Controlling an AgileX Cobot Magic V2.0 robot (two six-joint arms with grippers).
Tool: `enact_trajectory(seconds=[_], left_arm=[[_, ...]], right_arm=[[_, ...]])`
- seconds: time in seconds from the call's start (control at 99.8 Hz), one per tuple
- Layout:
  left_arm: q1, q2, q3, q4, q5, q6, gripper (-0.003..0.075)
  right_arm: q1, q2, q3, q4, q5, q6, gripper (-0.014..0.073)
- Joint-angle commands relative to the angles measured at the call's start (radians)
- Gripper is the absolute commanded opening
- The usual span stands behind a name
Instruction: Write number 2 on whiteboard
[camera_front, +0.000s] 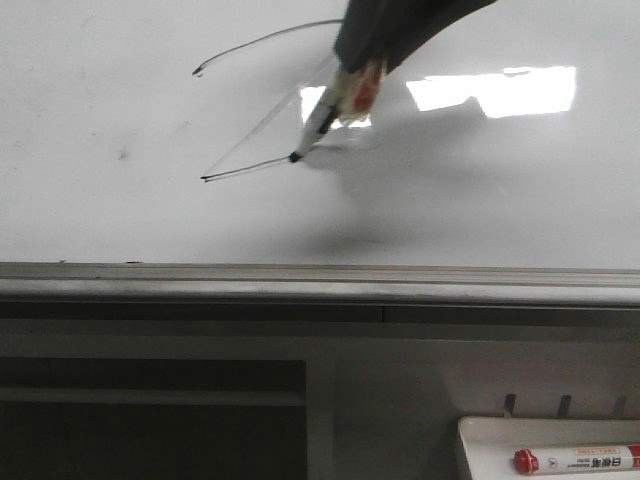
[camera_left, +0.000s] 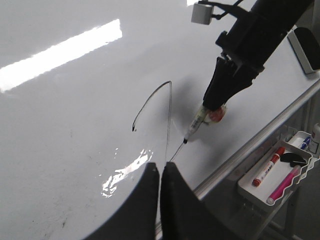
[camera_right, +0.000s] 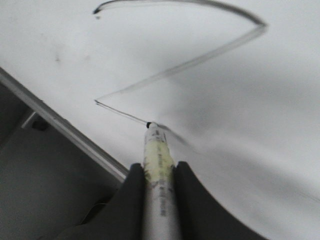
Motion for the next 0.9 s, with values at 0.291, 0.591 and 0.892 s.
enact_trajectory(seconds=[0.291,0.591,0.892], left_arm=[[-0.008,0.011,-0.022,-0.001,-0.075,-0.012,-0.002],[-0.008,0.011,-0.022,-0.001,-0.075,-0.012,-0.002],[-0.008,0.011,-0.025,-0.09,-0.108,-0.009,0.0049]], right_arm=[[-0.081,-0.142,-0.009,-0.645,0.115,0.306,-0.006],[-0.047,-0.186,-0.009,-0.595,0.098,0.304,-0.006],[0.333,-0.402,-0.011,-0.439,-0.041,0.302,-0.0061]])
